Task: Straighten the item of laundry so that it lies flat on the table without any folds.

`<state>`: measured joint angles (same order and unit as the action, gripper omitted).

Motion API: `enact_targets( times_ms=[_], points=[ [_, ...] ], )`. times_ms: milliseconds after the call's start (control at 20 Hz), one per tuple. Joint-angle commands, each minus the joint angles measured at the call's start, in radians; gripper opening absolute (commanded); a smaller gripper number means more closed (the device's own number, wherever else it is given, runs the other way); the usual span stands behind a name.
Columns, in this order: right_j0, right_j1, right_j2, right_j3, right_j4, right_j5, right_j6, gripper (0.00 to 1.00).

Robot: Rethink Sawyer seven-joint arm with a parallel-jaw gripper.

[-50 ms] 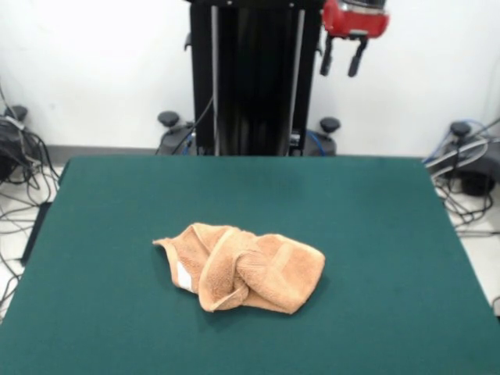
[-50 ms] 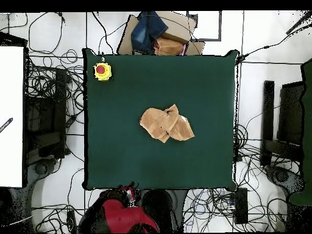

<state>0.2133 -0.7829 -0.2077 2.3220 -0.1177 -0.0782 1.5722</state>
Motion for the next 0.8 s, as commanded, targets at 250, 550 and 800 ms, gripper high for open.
enact_targets(
  times_ms=[250, 550, 800],
  points=[
    [0.034, 0.034, 0.017, -0.197, 0.093, 0.103, 0.172, 1.0],
    [0.025, 0.014, 0.022, -0.26, 0.108, 0.202, 0.154, 1.0],
    [0.044, 0.036, -0.001, -0.311, 0.126, 0.235, 0.163, 1.0]
  ],
)
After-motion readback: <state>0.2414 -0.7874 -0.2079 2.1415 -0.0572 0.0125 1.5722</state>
